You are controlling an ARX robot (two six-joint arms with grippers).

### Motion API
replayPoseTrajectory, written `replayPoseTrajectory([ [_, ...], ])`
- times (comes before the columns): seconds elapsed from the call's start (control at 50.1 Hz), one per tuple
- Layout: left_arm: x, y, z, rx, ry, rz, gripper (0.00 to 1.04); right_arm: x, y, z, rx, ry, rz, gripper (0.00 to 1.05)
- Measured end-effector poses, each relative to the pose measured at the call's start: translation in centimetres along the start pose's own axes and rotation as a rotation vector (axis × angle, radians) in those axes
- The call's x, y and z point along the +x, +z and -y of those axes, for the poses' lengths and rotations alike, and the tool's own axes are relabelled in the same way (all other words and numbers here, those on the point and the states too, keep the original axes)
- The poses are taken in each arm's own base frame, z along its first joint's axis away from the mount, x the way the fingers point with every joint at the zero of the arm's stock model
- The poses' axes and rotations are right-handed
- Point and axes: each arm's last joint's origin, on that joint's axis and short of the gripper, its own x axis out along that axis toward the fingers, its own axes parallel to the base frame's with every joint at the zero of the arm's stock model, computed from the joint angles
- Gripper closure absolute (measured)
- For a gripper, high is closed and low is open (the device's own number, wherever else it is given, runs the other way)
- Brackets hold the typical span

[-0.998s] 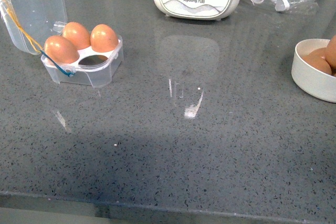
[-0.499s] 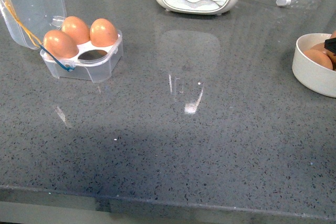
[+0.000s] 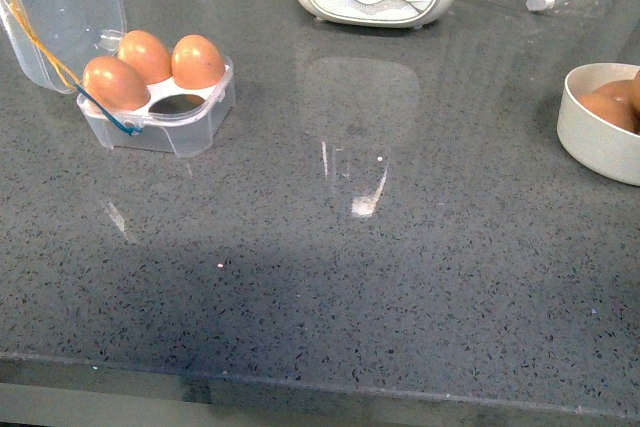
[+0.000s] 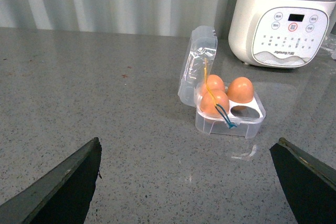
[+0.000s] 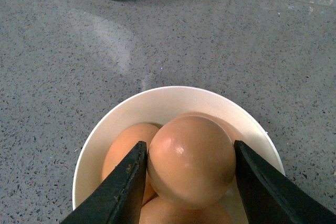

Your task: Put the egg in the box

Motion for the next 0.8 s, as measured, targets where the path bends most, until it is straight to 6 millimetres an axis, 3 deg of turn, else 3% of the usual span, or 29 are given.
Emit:
replayPoseTrajectory([
  [0.1,0.0,0.0,0.0,0.000,0.000,0.000,0.07,0.0,0.0,0.0,-0.001,0.001,0.002,0.64],
  [0.379,0.0,0.0,0.0,0.000,0.000,0.000,0.07,-1.0,1.0,-0.2,-0.007,-0.007,0.034,0.65],
  [0.619,0.0,0.0,0.0,0.000,0.000,0.000,0.07,-3.0,5.6,-0.9,0.015,-0.056,0.179,0.65],
  [0.798,0.0,0.0,0.0,0.000,0.000,0.000,0.07,-2.1,9.2,-3.0,0.071,-0.030,0.267,0.65],
])
